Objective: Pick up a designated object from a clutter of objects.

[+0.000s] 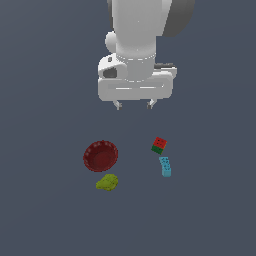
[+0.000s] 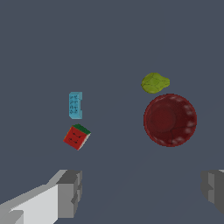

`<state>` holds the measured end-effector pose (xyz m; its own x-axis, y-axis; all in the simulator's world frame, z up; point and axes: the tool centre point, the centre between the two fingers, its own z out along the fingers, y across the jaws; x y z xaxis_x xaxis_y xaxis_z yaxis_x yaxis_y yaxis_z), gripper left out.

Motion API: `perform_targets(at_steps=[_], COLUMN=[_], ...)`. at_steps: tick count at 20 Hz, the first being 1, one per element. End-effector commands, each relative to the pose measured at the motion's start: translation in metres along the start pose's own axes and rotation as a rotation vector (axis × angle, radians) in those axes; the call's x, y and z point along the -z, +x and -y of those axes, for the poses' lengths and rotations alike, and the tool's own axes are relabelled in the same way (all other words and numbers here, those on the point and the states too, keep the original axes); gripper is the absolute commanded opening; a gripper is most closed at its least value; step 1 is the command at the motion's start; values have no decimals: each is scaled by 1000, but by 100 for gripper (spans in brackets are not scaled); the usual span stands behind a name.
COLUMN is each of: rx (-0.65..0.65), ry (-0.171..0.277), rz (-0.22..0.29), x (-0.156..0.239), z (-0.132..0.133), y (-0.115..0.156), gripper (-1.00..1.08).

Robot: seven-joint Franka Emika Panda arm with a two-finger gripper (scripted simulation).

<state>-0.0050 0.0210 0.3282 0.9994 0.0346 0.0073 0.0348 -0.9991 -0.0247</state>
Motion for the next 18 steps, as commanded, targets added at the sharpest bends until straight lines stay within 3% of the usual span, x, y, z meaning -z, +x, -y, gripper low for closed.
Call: perform_targets(at_steps=[1, 9, 18], rx=[0, -32, -20], ry=[0, 22, 21], rz=[0, -31, -31], x=[0, 7, 6], z=[0, -17, -18], y=[0, 9, 11], gripper=[100, 100, 100])
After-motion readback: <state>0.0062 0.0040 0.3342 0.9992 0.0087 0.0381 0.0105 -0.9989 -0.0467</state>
